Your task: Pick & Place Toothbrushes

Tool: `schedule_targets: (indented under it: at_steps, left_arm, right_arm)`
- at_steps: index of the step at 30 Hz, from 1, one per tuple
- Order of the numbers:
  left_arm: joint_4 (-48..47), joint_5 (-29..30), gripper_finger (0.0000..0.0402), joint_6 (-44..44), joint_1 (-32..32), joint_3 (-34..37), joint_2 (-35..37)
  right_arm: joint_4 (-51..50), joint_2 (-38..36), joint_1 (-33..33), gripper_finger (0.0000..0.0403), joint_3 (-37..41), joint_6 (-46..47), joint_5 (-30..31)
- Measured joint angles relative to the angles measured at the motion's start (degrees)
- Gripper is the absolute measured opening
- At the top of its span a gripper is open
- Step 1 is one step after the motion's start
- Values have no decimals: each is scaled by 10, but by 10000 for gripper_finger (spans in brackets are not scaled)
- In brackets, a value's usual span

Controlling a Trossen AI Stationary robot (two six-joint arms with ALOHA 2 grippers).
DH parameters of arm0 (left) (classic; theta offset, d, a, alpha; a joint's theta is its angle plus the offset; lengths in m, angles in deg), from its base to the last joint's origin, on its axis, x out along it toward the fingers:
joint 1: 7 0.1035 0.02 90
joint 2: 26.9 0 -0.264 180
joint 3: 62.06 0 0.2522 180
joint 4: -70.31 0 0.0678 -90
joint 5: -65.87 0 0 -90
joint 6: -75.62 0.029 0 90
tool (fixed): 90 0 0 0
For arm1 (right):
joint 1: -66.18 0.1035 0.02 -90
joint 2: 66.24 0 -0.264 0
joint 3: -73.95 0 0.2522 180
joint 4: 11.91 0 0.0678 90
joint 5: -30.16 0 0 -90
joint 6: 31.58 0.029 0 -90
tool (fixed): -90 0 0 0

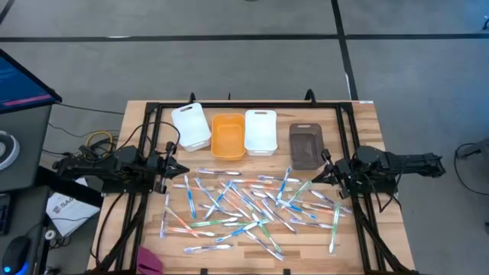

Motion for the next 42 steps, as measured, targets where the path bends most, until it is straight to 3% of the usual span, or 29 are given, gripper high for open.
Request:
schedule_targets:
  at_steps: [13,18,21,38,42]
  left_arm:
    - [0,0,2,0,0,0,0]
    - [0,0,2,0,0,0,0]
    - [0,0,2,0,0,0,0]
    - [0,0,2,0,0,0,0]
    - [0,0,2,0,0,0,0]
  right_arm:
    - [0,0,0,0,0,0,0]
    - [0,0,0,0,0,-126,2]
    - [0,0,0,0,0,-154,2]
    - [16,0,0,0,1,-154,3]
    - [41,0,2,0,1,-73,3]
